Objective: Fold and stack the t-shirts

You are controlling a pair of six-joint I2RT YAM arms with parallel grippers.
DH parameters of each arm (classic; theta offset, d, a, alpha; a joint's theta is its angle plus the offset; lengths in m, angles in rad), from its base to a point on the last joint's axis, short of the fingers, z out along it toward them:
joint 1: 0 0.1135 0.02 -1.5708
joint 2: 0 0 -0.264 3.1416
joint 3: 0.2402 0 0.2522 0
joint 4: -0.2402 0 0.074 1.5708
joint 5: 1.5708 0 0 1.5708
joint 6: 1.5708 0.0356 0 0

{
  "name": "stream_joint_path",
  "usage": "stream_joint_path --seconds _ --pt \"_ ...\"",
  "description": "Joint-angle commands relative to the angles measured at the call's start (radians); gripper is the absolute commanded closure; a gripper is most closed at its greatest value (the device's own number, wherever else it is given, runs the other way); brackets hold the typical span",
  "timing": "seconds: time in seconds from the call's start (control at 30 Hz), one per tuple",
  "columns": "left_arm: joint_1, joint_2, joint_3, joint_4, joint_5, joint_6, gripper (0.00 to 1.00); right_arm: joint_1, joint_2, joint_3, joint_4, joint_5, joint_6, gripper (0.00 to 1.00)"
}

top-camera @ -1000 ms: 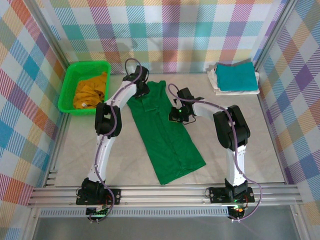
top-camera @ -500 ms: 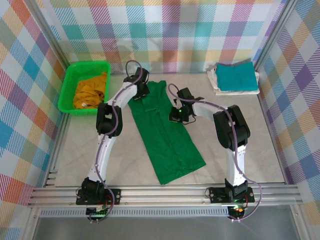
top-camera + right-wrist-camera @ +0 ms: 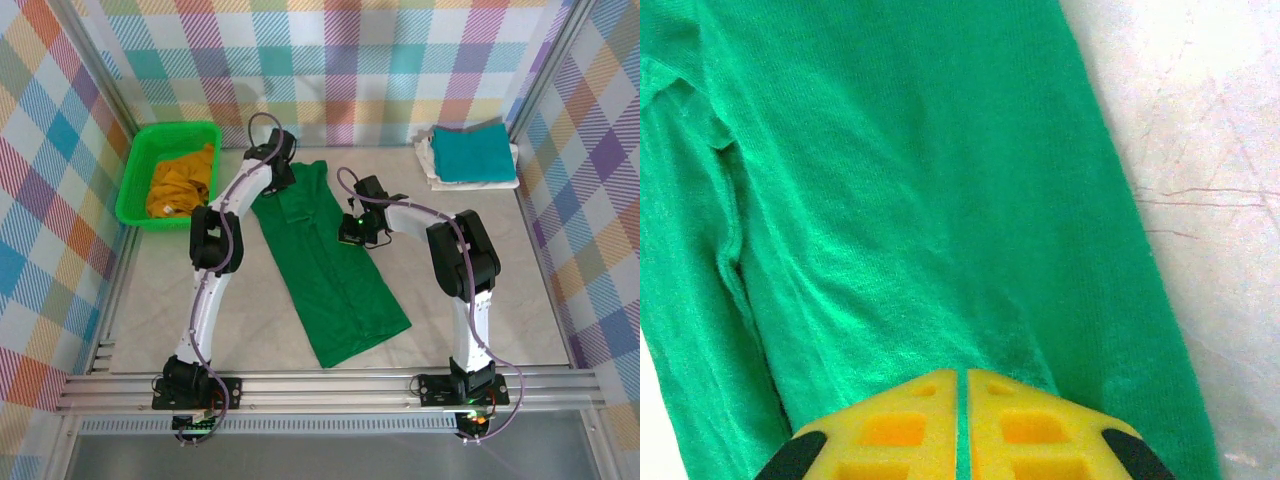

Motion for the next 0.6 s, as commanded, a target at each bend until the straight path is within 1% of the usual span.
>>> stream_joint_path --seconds 0.0,0.1,0.23,0.3,0.33,0.4,0.43,0.47,0.5,0.53,0.57 --pt "0.009 -0.088 0.014 -0.025 -0.025 0.024 1.0 -0.002 0.014 0.021 -0.024 0.009 0.016 0.88" --pt "0.009 -0.091 0.024 -0.014 -0.013 0.036 1.0 -0.007 0.02 0.017 -0.026 0.014 0.026 0.89" --pt "0.01 -0.084 0.034 -0.019 -0.026 0.051 0.99 -0.014 0.026 0.01 -0.02 0.007 0.041 0.89" --pt "0.016 -0.069 0.048 -0.026 -0.016 0.055 0.75 -0.016 0.025 0.005 -0.016 0.003 0.044 0.9" --pt "0.019 -0.061 0.05 -0.028 -0.003 0.055 0.73 -0.016 0.023 0.004 -0.014 0.0 0.045 0.9" --pt "0.024 -0.047 0.05 -0.032 0.013 0.048 0.73 -0.017 0.024 0.005 -0.013 -0.002 0.043 0.9" --pt "0.026 -0.041 0.049 -0.034 0.024 0.044 0.77 -0.017 0.024 0.005 -0.014 -0.004 0.045 0.9" --pt "0.025 -0.035 0.049 -0.035 0.029 0.042 0.84 -0.018 0.024 0.005 -0.014 -0.004 0.046 0.9" --pt "0.026 -0.031 0.047 -0.032 0.035 0.04 0.87 -0.019 0.023 0.003 -0.014 -0.005 0.046 0.9" --pt "0.026 -0.025 0.047 -0.029 0.042 0.038 0.87 -0.02 0.022 0.003 -0.01 -0.008 0.046 0.9" --pt "0.027 -0.019 0.047 -0.027 0.052 0.035 0.84 -0.022 0.021 0.0 -0.009 -0.01 0.048 0.9"
